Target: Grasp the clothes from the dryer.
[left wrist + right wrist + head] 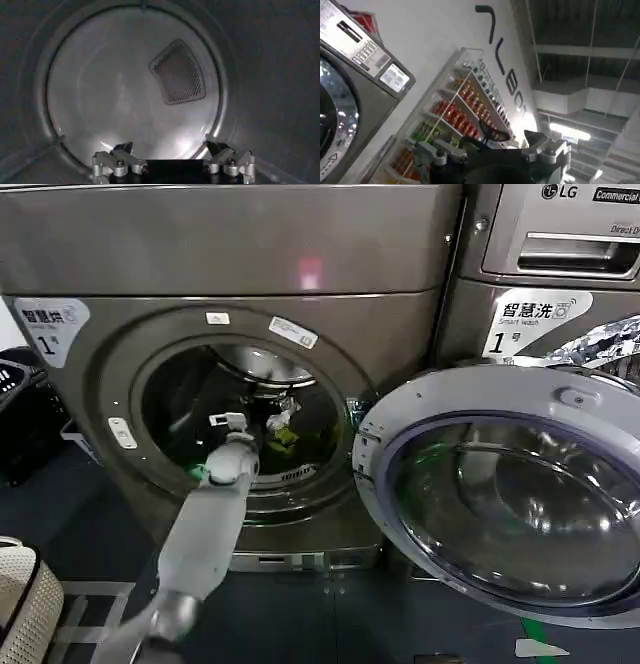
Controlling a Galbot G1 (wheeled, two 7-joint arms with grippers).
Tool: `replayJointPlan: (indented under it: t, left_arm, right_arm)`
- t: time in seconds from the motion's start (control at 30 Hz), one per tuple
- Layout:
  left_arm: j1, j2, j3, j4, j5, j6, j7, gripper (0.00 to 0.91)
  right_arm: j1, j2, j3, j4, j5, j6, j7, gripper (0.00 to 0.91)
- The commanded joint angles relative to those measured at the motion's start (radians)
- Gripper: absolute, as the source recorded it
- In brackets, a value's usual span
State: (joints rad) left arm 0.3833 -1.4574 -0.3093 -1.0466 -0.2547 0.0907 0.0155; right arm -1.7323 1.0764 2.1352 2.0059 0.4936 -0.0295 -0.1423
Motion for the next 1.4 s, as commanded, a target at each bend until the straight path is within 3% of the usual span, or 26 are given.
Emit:
replayJointPlan:
  t: [0.03,0.3,0.5,0.63,0.9,1.4]
  left_arm:
    - [-0.168,-0.01,0.011,0.3,0.001,-0.019,0.021,0.907]
    - [-0.282,0.021,0.102,0.478,0.048,0.029,0.324,0.907]
    - [-0.349,0.021,0.195,0.591,0.263,0.011,0.528,0.907]
    - [-0.381,0.021,0.266,0.657,0.469,-0.032,0.567,0.907]
    - [-0.418,0.048,0.403,0.686,0.706,-0.078,0.653,0.907]
    - [-0.465,0.044,0.559,0.745,0.886,-0.125,0.742,0.907]
  right_arm:
    - [0.006,0.001,-0.007,0.002,0.001,0.001,-0.001,0.907]
    - [0.01,-0.006,-0.019,-0.003,-0.003,0.001,-0.001,0.907]
    - [0.013,-0.015,-0.021,-0.015,-0.005,0.002,-0.003,0.907]
    - [0.016,-0.02,-0.022,-0.021,-0.007,0.004,-0.004,0.907]
    - [0.022,-0.022,-0.034,-0.023,-0.014,0.003,-0.003,0.907]
    - [0.023,-0.02,-0.034,-0.027,-0.017,0.006,-0.005,0.907]
